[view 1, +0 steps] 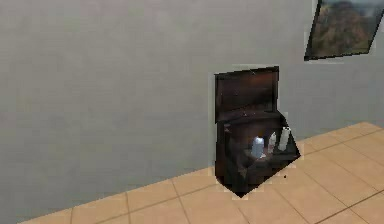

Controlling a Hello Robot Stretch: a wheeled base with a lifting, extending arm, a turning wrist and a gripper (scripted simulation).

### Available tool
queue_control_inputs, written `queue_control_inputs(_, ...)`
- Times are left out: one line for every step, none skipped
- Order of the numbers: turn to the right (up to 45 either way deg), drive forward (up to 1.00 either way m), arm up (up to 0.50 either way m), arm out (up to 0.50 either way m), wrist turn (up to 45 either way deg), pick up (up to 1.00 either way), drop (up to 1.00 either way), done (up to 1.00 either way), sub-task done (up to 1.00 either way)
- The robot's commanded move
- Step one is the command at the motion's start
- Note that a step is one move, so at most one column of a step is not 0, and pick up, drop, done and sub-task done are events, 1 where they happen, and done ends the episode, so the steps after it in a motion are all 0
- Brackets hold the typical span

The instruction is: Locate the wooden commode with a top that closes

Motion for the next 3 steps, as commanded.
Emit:
queue_control_inputs(0.0, 0.60, 0.00, 0.00, 0.0, 0.00, 0.00, 0.00, 0.00)
queue_control_inputs(30.0, 0.00, 0.00, 0.00, 0.0, 0.00, 0.00, 0.00, 0.00)
queue_control_inputs(0.0, 0.00, 0.00, 0.00, 0.0, 0.00, 0.00, 1.00, 0.00)
